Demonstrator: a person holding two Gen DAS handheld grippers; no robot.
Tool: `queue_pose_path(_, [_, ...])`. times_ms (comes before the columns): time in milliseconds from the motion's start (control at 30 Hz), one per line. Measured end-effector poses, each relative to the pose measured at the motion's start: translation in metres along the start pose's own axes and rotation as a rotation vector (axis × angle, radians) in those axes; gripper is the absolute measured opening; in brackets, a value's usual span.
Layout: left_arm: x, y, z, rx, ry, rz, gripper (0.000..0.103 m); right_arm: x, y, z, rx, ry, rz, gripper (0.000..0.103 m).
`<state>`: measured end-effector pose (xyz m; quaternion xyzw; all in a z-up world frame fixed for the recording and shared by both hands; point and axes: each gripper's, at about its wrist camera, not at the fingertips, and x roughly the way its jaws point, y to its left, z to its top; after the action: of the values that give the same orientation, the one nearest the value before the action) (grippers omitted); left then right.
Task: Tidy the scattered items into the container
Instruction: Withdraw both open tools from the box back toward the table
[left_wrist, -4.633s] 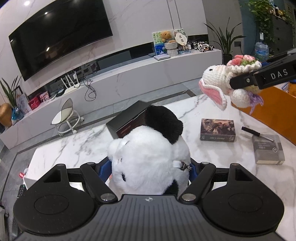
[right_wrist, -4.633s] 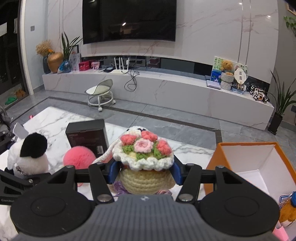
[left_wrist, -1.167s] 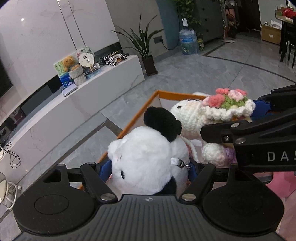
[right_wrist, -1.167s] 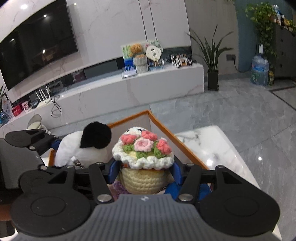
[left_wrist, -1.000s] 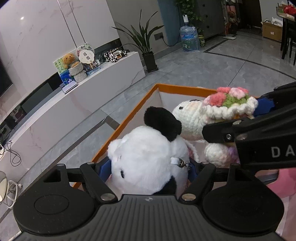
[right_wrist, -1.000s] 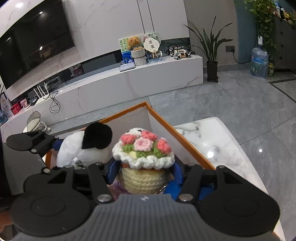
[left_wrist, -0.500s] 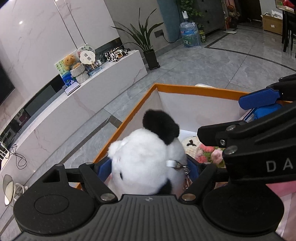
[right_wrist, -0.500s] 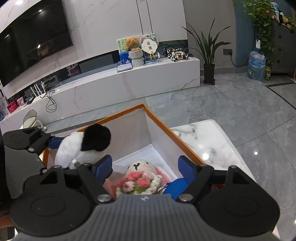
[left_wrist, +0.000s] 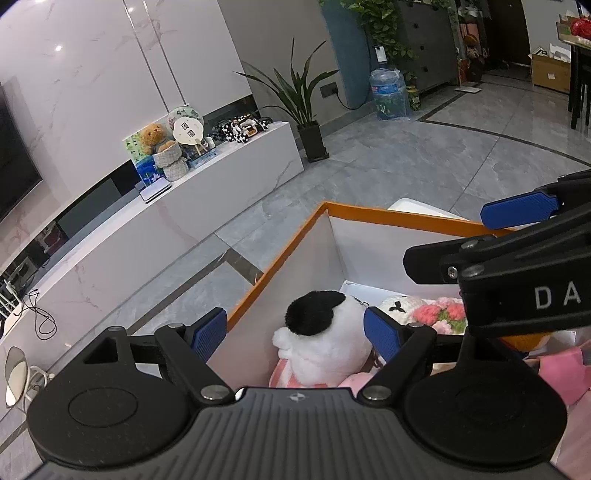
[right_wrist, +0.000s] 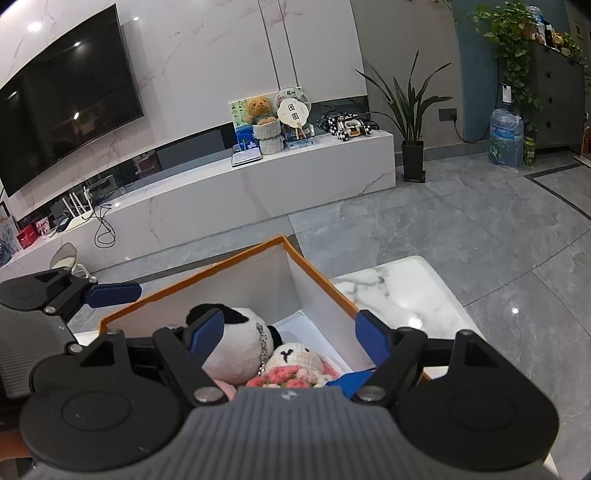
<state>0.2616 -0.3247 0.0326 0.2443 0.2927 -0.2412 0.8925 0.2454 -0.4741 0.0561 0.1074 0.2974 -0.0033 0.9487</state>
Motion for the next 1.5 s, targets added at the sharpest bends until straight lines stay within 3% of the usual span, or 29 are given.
queue_pose_path(1033, [-0.065, 0.038, -0.011, -0.027, -0.033, 0.069, 0.096, -0.038, 0.055, 0.011, -0.073, -0.045, 0.064, 0.08])
queue_pose_path(1500, [-0.108, 0.064, -0.025, -0.052, -0.046, 0.137, 0.096, -0.059, 0.092, 0.012, -0.116, -0.07, 0.112, 0.08])
